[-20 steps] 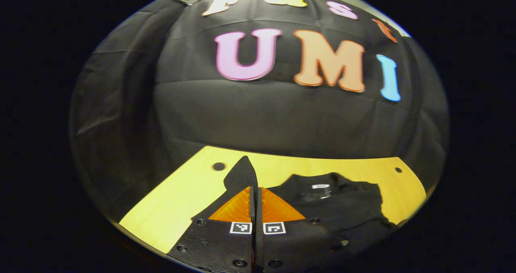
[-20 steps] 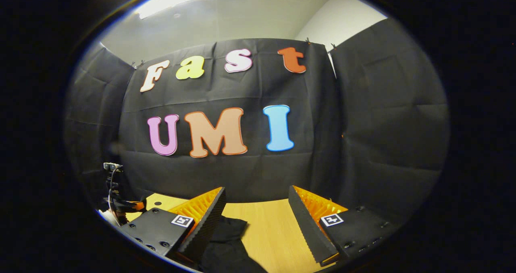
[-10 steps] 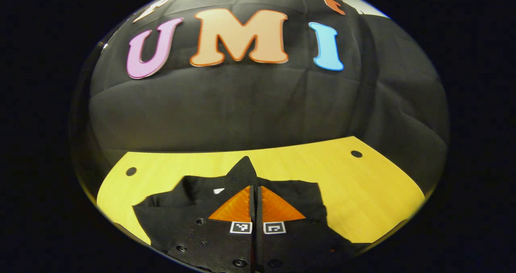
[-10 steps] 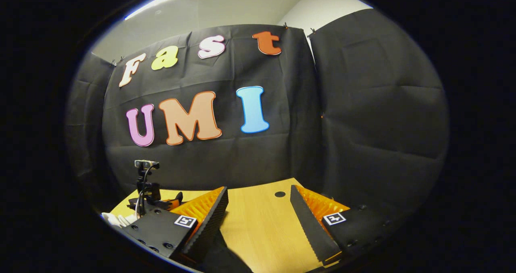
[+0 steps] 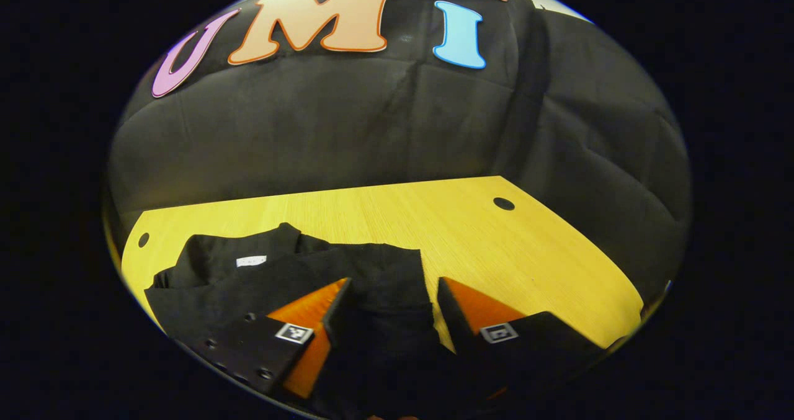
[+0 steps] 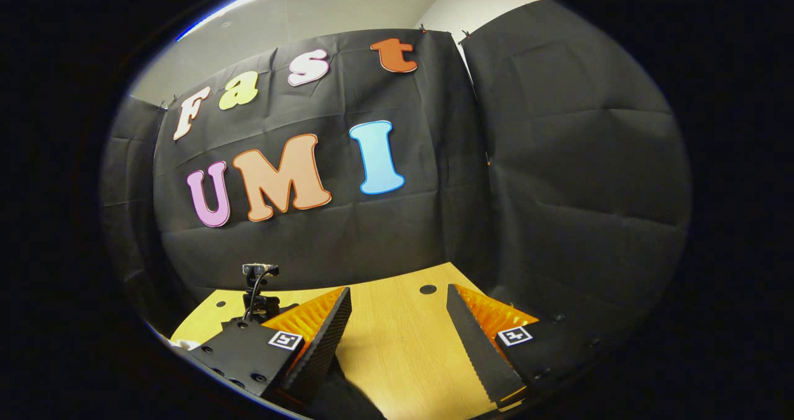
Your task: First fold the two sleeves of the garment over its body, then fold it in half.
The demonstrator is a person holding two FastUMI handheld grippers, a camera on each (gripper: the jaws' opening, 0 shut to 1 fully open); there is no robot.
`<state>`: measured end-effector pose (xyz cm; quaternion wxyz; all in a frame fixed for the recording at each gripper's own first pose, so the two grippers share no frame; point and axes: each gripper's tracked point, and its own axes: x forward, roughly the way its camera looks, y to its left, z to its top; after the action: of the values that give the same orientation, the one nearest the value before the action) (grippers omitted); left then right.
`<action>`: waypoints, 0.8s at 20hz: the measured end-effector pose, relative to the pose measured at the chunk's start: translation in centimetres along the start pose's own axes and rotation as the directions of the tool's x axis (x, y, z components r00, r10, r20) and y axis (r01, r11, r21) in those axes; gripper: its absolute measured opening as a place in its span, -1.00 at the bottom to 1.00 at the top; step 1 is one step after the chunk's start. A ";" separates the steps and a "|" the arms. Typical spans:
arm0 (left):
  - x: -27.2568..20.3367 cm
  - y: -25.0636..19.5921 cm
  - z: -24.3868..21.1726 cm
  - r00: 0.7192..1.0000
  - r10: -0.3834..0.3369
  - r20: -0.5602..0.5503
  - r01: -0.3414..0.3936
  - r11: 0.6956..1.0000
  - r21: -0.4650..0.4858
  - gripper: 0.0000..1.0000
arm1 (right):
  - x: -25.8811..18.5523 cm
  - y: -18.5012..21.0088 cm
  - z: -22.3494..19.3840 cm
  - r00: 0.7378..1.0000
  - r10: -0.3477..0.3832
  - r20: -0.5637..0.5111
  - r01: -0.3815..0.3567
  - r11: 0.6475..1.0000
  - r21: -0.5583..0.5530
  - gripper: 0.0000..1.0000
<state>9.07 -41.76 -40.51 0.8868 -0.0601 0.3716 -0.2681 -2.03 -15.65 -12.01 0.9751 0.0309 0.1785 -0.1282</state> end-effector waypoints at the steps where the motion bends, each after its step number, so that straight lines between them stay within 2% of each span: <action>1: -0.4 -1.0 0.7 0.999 -0.037 0.031 0.037 0.999 -0.013 0.82 | 0.2 0.0 -0.1 1.000 0.007 -0.002 -0.007 1.000 0.004 0.96; 2: -1.0 -2.1 1.5 0.994 -0.079 0.072 0.082 0.996 -0.035 0.93 | 0.5 0.1 -0.3 1.000 0.014 -0.005 -0.014 1.000 0.008 0.96; 3: -2.1 -2.8 2.8 0.987 -0.110 0.117 0.117 0.992 -0.055 0.92 | 0.8 0.2 -0.5 1.000 0.022 -0.008 -0.022 1.000 0.011 0.95; 5: -4.4 -2.0 5.0 0.977 -0.094 0.190 0.109 0.991 -0.072 0.91 | 1.0 0.7 -1.1 0.999 0.044 -0.013 -0.044 0.999 0.014 0.95; 8: -9.8 1.8 7.0 0.968 -0.003 0.251 0.014 0.999 -0.046 0.89 | 1.3 2.5 -3.3 0.993 0.102 -0.052 -0.102 0.995 0.000 0.95; 11: -17.6 5.7 6.6 0.947 0.106 0.304 -0.092 0.994 -0.061 0.89 | 0.7 4.6 -7.2 0.976 0.173 -0.130 -0.181 0.982 -0.052 0.96; 14: -26.0 9.7 2.7 0.921 0.222 0.320 -0.224 0.974 -0.031 0.84 | -1.0 6.1 -13.3 0.939 0.222 -0.263 -0.253 0.963 -0.089 0.96; 16: -30.5 12.1 -2.2 0.918 0.327 0.227 -0.339 0.941 0.018 0.87 | -2.7 7.2 -17.5 0.902 0.261 -0.344 -0.313 0.944 -0.105 0.97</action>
<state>-4.94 -15.40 -26.65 0.9565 -0.0001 0.2680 -0.1155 -8.52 -6.24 -27.26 0.9397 0.0003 0.3399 0.0384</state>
